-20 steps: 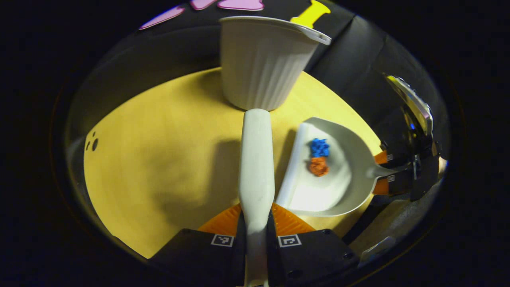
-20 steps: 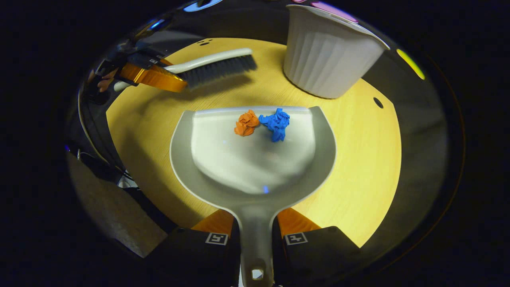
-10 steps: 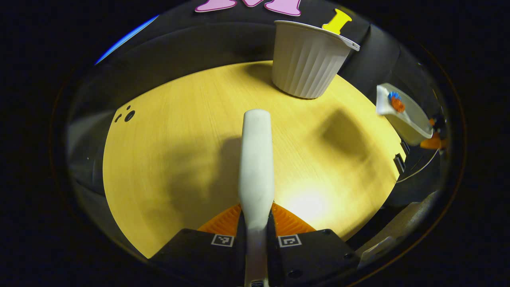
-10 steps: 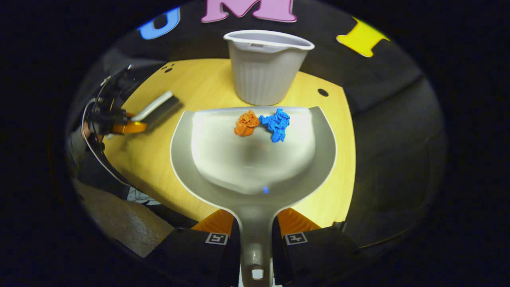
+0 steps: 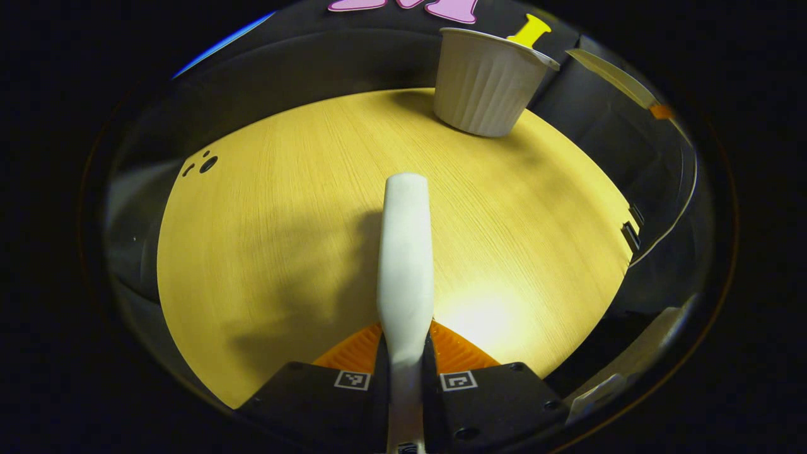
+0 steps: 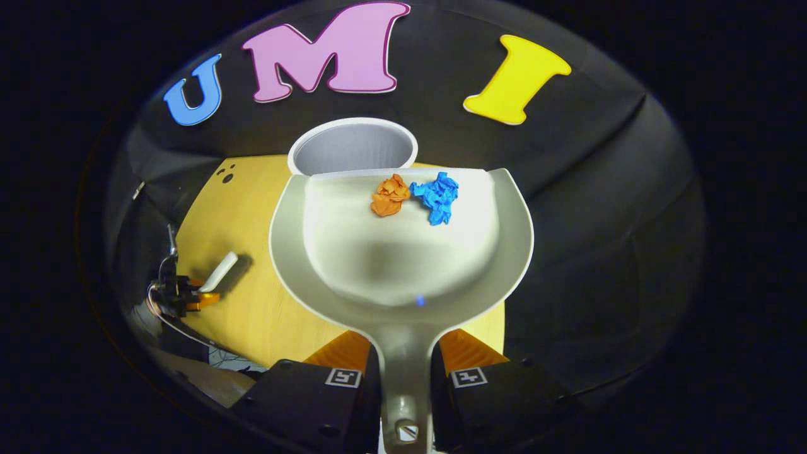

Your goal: Pick up the small broom and dustpan from the desktop, sweep the trash into the dustpan with the broom, and then empty the trash into the garbage bin.

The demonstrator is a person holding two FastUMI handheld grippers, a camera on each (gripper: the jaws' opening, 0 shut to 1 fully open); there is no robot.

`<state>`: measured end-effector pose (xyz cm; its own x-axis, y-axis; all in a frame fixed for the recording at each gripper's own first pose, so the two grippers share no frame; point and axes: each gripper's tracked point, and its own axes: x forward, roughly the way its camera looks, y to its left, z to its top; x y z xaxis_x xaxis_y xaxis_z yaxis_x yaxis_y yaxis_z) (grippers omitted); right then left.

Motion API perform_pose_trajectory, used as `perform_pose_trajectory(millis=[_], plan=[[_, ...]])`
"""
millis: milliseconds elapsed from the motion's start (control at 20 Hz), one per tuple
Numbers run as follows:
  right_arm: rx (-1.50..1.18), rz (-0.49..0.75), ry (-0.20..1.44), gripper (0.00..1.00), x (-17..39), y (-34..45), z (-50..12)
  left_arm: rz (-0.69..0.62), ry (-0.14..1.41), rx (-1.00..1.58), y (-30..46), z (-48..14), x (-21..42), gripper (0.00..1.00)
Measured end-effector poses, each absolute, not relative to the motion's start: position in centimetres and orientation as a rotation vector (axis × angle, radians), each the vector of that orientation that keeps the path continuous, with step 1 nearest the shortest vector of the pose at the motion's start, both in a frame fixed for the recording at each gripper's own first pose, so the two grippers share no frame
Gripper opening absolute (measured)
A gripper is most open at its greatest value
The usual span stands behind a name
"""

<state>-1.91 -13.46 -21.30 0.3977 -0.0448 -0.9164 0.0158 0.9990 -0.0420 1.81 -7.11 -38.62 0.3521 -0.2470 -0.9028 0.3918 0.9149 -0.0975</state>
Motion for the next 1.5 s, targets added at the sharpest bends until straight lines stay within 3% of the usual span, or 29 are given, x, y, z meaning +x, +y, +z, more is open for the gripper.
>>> perform_pose_trajectory(millis=[350,500,1000,1200,1300,1400,1500], plan=[[-0.192,-0.034,1.225,0.34,5.9,-14.3,-21.0,-0.43,1.134,0.126,-7.0,-38.9,2.0,0.26],[-0.274,-0.02,1.299,0.37,7.8,-14.7,-21.6,-0.429,1.134,0.115,-6.9,-39.1,2.0,0.25],[-0.496,0.021,1.525,0.34,10.1,-16.8,-20.4,-0.431,1.13,0.101,-6.8,-39.2,2.0,0.24],[-0.508,0.038,1.529,0.39,10.7,-16.0,-20.8,-0.438,1.13,0.091,-6.8,-39.3,2.2,0.26],[-0.513,0.047,1.533,0.34,10.7,-15.9,-20.9,-0.441,1.128,0.097,-6.8,-39.3,2.2,0.26],[-0.511,0.049,1.526,0.39,10.9,-15.8,-20.9,-0.443,1.127,0.108,-6.8,-39.3,2.2,0.26],[-0.507,0.054,1.519,0.37,10.8,-15.9,-20.8,-0.44,1.126,0.115,-6.9,-39.3,2.2,0.26]])
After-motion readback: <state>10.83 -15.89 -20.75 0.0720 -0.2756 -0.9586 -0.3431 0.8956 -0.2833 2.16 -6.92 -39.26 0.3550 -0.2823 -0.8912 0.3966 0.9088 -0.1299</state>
